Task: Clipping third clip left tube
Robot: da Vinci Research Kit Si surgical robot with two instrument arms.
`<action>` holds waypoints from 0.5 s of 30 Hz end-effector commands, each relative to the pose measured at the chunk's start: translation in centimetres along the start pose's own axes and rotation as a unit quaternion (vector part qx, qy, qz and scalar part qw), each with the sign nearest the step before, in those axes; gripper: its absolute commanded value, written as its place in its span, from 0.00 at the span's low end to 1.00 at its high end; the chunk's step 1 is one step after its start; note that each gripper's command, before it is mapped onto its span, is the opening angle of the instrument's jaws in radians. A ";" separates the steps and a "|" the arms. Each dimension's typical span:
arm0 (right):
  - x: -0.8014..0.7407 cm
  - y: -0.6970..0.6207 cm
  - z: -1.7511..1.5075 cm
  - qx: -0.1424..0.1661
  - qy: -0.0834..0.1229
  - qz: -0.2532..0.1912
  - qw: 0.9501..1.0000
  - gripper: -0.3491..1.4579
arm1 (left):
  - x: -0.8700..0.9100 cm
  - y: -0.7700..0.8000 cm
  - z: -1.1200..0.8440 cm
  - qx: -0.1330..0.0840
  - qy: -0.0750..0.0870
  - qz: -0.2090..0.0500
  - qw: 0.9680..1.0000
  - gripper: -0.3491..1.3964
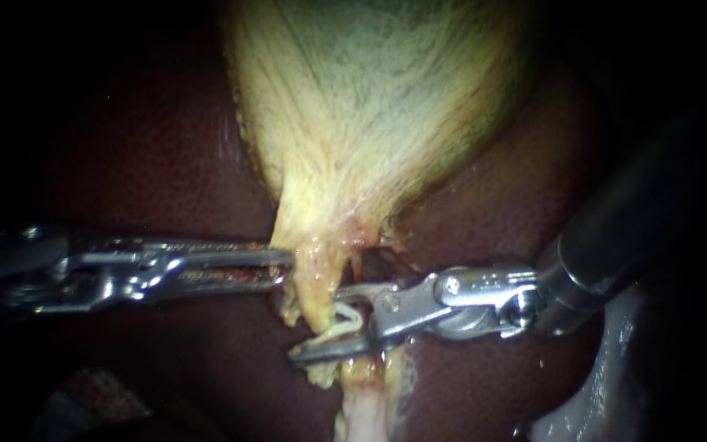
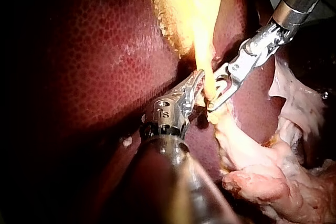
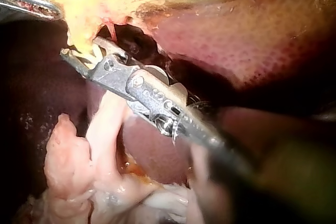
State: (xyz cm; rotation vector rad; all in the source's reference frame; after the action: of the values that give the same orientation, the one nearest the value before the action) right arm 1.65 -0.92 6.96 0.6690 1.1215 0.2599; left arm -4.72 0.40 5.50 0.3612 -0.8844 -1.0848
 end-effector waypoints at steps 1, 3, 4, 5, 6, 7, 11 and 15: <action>0.01 0.01 -0.01 0.000 -0.003 0.000 1.000 0.13 | 0.00 0.00 0.00 0.000 0.000 0.000 1.000 0.00; 0.00 0.02 -0.01 0.000 -0.003 0.000 1.000 0.11 | 0.00 0.00 0.00 0.000 0.000 0.000 1.000 0.00; -0.01 0.03 -0.01 0.001 -0.003 -0.001 1.000 0.11 | 0.00 0.00 0.00 0.000 0.000 0.000 1.000 0.00; -0.01 0.03 -0.02 0.001 -0.003 -0.001 1.000 0.10 | 0.00 0.00 0.00 0.000 0.000 0.000 1.000 0.00; -0.01 0.03 -0.02 0.001 -0.003 -0.001 1.000 0.10 | 0.00 0.00 0.00 0.000 0.000 0.000 1.000 0.00; -0.02 0.03 -0.02 0.001 -0.003 -0.001 1.000 0.10 | 0.00 0.00 0.00 0.000 0.000 0.000 1.000 0.00; -0.02 0.03 -0.01 0.001 -0.003 -0.001 1.000 0.10 | 0.00 0.00 0.01 0.000 0.000 0.000 1.000 0.00; -0.03 0.02 -0.01 0.002 -0.005 -0.001 1.000 0.10 | 0.00 0.00 0.01 0.000 0.000 0.000 1.000 0.00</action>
State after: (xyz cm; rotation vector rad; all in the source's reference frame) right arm 1.63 -0.91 6.99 0.6716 1.1145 0.2517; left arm -4.73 0.41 5.50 0.3602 -0.8852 -1.0840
